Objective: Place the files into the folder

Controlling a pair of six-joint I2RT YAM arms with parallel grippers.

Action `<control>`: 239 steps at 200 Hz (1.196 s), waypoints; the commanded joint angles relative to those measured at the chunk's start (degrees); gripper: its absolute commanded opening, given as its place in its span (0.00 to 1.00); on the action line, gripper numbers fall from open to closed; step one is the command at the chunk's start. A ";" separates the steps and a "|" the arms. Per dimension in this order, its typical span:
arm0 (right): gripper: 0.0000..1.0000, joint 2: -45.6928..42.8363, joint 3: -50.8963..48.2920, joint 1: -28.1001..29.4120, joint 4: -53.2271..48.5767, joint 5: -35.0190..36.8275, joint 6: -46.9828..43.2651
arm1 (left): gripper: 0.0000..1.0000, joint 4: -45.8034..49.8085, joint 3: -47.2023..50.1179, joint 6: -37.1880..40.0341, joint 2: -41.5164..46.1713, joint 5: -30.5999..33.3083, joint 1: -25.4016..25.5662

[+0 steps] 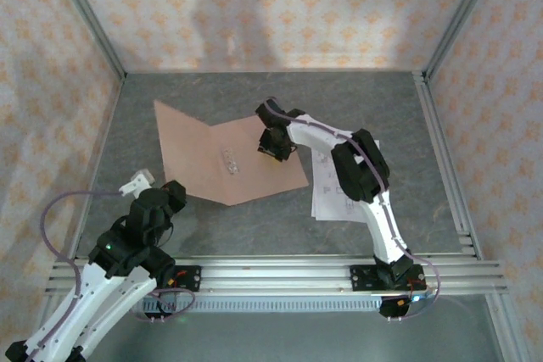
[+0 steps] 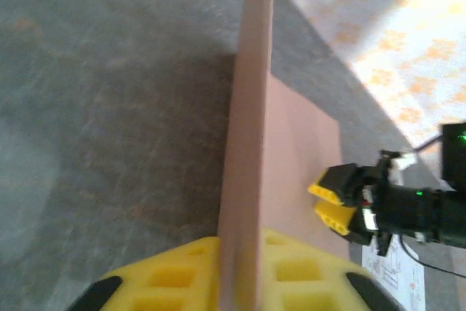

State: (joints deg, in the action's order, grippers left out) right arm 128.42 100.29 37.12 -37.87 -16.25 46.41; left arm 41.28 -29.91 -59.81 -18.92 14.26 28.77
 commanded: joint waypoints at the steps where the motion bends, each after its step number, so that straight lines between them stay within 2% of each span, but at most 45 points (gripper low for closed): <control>1: 0.39 1.10 -3.75 -2.12 -5.16 5.09 -0.36 | 0.45 14.05 -1.05 -8.67 -2.87 3.08 -0.21; 13: 0.38 0.55 -4.43 -2.52 -4.77 4.87 -0.19 | 0.53 15.59 -1.03 -10.44 -6.14 3.11 -0.28; 27: 0.38 0.34 -4.51 -2.66 -4.53 4.60 -0.21 | 0.56 16.95 -1.58 -13.15 -11.60 3.49 -0.54; 40: 0.38 0.57 -4.00 -2.61 -4.74 4.31 -0.24 | 0.58 14.41 -2.09 -12.28 -17.24 1.64 -2.52; 53: 0.38 0.68 -3.87 -2.63 -4.71 4.04 -0.19 | 0.58 11.70 -3.16 -9.84 -23.96 -3.44 -7.30; 78: 0.38 0.44 -4.14 -2.76 -4.08 3.12 0.25 | 0.57 7.14 -4.94 -3.34 -38.50 -17.64 -21.55; 93: 0.38 0.27 -4.14 -2.74 -3.72 2.60 0.53 | 0.56 4.30 -6.07 -0.37 -46.20 -23.96 -28.38; 123: 0.39 -0.53 -3.84 -2.75 -3.43 2.26 0.54 | 0.60 -1.31 -8.41 -0.22 -54.42 -31.96 -35.09; 141: 0.39 -1.46 -3.77 -2.76 -3.17 1.84 0.28 | 0.61 -2.50 -9.96 -0.96 -57.62 -36.36 -37.15; 161: 0.42 -3.02 -3.49 -2.76 -2.31 0.80 -0.58 | 0.65 -0.30 -12.42 -1.16 -57.38 -36.85 -37.91; 177: 0.44 -5.02 -2.85 -2.75 -2.27 0.61 -1.75 | 0.74 2.09 -14.43 -1.11 -54.65 -35.56 -37.89; 203: 0.51 -8.65 -1.49 -3.06 -2.58 0.26 -3.44 | 0.75 8.52 -17.85 1.00 -49.75 -30.67 -37.90; 222: 0.57 -11.72 -0.65 -3.37 -3.22 0.47 -4.67 | 0.76 9.42 -18.74 2.51 -46.85 -29.27 -37.83; 239: 0.61 -14.70 -0.81 -4.08 -4.05 1.20 -5.35 | 0.76 11.32 -22.41 4.89 -46.43 -26.68 -35.63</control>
State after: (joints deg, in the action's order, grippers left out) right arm 119.98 98.45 34.24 -39.38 -16.47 43.11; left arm 46.78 -48.31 -58.87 -66.19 -17.12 -8.60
